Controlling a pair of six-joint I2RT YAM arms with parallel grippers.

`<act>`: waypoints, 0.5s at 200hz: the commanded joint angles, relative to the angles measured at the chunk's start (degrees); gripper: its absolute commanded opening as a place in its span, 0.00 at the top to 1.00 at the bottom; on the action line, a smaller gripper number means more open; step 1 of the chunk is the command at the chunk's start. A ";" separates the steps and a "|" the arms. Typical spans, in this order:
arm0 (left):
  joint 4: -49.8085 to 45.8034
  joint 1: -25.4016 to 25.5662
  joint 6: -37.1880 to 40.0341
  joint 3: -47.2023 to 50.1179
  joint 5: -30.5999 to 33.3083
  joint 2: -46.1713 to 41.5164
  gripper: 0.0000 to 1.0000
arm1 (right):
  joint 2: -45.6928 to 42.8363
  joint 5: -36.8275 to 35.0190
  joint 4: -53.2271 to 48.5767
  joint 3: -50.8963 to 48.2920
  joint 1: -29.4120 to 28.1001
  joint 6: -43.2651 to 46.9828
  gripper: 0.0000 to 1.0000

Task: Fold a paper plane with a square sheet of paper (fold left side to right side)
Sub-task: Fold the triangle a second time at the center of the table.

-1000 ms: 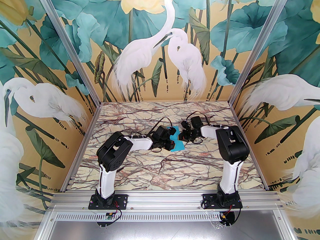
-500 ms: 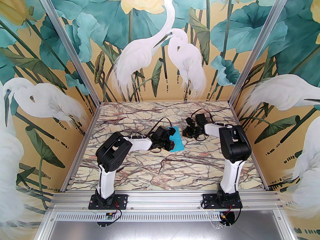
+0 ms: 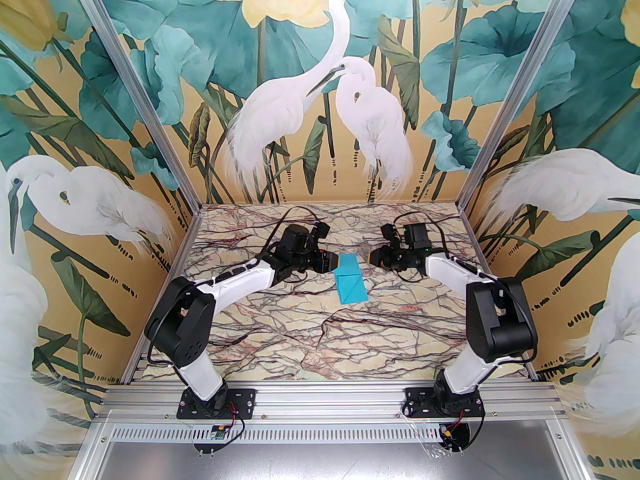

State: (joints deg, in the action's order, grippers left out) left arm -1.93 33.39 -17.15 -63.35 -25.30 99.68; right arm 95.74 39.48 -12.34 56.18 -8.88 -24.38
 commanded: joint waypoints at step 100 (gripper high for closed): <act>4.92 0.14 -4.03 -4.17 -7.30 16.03 0.61 | -3.65 -0.72 -0.05 -3.63 -3.42 -4.62 0.62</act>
State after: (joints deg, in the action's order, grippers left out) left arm 0.97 33.43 -21.02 -65.01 -29.87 114.30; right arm 93.73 39.66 -11.60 53.28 -12.27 -28.29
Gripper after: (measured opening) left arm 0.437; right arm 0.374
